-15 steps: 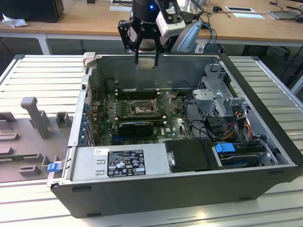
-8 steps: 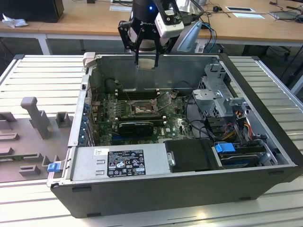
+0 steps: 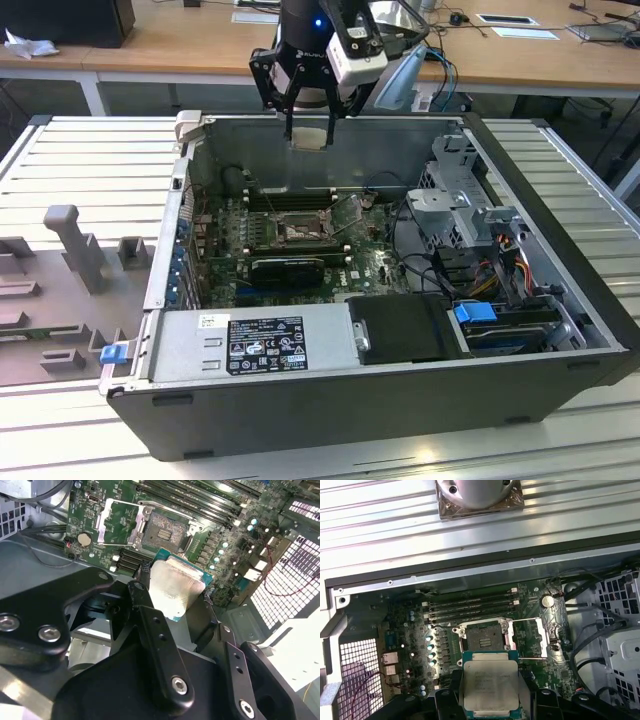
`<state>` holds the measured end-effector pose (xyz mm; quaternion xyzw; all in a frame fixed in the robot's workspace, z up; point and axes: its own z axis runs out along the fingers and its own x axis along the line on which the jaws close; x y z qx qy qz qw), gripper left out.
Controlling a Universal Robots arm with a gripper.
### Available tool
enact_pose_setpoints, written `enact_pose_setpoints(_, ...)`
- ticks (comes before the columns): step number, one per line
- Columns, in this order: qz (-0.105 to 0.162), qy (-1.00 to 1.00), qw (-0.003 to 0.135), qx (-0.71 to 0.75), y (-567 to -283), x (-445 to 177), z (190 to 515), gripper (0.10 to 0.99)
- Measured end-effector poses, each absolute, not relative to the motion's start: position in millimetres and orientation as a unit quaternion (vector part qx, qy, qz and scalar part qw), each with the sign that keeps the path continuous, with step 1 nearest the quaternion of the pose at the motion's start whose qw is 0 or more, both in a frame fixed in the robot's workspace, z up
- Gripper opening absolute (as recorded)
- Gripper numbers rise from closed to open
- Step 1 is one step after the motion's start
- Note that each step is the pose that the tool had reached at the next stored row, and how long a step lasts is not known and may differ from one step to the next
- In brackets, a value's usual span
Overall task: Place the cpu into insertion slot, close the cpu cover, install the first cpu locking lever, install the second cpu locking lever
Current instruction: 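Place the cpu into insertion slot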
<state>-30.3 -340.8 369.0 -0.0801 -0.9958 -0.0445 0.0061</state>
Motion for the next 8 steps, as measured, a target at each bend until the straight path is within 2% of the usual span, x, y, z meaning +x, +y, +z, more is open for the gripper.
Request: enact_pose_setpoints(8, -0.044, -0.994, 0.005, -0.099, -340.7, -30.3, 368.2, 0.529)
